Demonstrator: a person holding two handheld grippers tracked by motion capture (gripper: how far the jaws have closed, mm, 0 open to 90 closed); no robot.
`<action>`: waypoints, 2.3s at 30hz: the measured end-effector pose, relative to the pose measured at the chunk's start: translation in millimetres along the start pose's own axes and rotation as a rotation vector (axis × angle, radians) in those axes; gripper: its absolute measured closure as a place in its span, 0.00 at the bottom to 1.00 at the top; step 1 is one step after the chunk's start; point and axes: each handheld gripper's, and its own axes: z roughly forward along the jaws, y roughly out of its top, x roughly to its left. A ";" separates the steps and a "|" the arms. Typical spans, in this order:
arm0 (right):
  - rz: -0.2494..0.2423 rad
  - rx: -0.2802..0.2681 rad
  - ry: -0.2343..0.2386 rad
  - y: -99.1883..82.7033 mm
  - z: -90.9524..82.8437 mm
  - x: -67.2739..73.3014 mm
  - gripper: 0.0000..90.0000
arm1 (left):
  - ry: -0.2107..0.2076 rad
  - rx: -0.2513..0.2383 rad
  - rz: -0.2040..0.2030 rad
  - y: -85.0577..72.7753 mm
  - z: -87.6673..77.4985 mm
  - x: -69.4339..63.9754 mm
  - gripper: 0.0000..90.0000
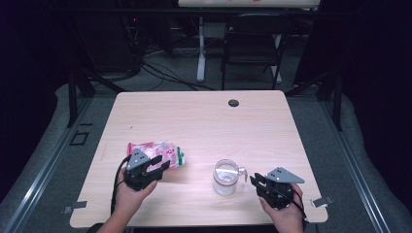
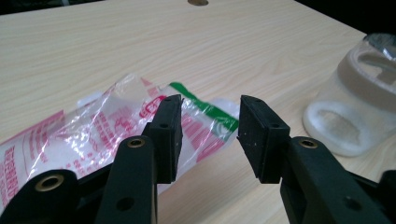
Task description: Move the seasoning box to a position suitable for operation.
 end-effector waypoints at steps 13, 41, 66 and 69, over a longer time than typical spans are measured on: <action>0.038 -0.013 -0.013 49.3 -6.8 -7.0 0.87 | -0.076 -0.021 -0.004 53.9 17.3 -26.9 0.77; 0.081 -0.020 0.060 60.3 7.3 0.4 0.65 | -0.197 0.110 0.076 42.3 55.6 -62.2 0.83; 0.098 -0.065 0.085 55.4 7.1 -1.7 0.73 | -0.243 0.123 0.081 35.0 60.6 -71.3 0.74; 0.094 -0.056 0.079 55.2 7.3 -0.2 0.78 | -0.245 0.131 0.085 35.0 59.9 -71.6 0.77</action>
